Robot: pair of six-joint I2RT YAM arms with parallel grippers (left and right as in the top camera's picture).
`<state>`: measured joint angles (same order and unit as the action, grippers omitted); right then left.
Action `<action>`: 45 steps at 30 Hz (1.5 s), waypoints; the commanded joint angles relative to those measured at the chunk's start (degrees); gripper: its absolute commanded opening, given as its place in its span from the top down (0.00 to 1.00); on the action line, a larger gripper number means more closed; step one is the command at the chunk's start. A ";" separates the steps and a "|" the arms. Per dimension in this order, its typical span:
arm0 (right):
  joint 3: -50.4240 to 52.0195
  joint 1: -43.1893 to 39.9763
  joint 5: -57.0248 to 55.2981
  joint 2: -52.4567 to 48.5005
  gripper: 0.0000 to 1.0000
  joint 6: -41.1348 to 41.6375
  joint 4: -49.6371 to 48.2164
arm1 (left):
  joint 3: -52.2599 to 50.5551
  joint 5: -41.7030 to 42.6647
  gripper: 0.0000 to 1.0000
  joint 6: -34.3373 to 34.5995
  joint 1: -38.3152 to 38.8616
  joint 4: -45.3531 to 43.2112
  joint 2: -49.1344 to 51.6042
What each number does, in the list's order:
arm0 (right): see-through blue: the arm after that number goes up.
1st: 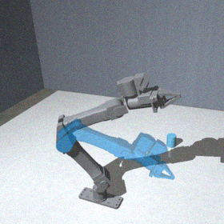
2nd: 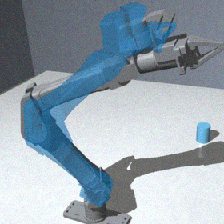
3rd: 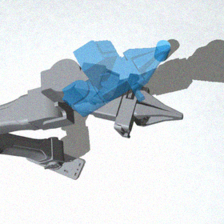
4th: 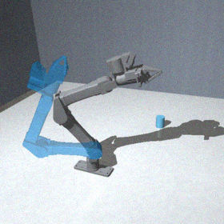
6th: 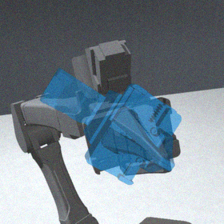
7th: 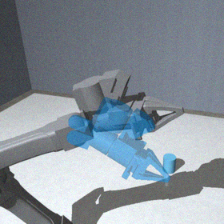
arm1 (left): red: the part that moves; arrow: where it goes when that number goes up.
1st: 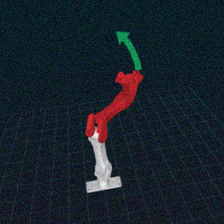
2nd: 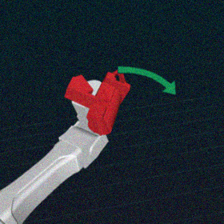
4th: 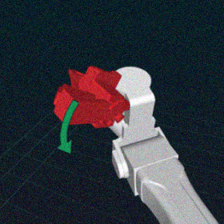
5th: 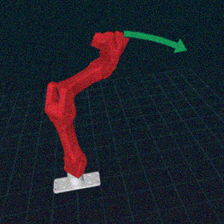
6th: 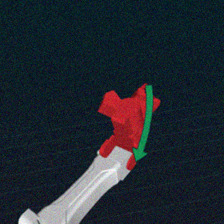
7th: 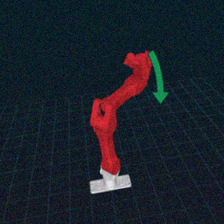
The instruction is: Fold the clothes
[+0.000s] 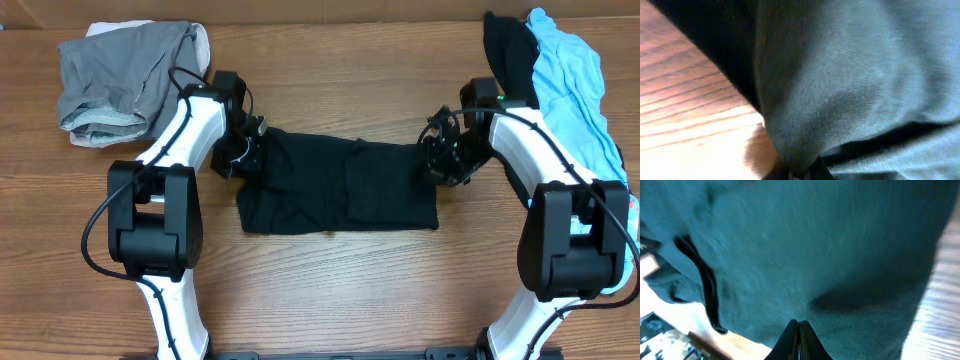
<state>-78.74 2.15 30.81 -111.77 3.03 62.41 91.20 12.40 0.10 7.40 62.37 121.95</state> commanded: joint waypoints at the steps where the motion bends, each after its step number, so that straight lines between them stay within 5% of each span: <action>1: 2.14 0.09 2.78 0.52 0.96 -0.09 -0.94 | 6.45 -0.79 0.96 0.15 -0.11 3.23 -0.28; 19: 10.36 0.09 2.91 0.50 0.96 3.98 -14.38 | 31.41 0.07 0.96 -0.33 3.39 23.12 -0.37; 30: 11.78 0.09 3.89 0.46 0.96 4.52 -17.33 | 32.96 -0.15 0.96 0.20 13.57 21.33 -0.37; 45: 11.78 0.09 4.07 0.46 0.96 4.74 -17.31 | 32.00 0.92 0.96 9.27 27.78 10.38 -0.33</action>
<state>-67.26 2.15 33.91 -111.77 7.51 45.43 122.67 12.03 6.42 32.64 74.41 121.95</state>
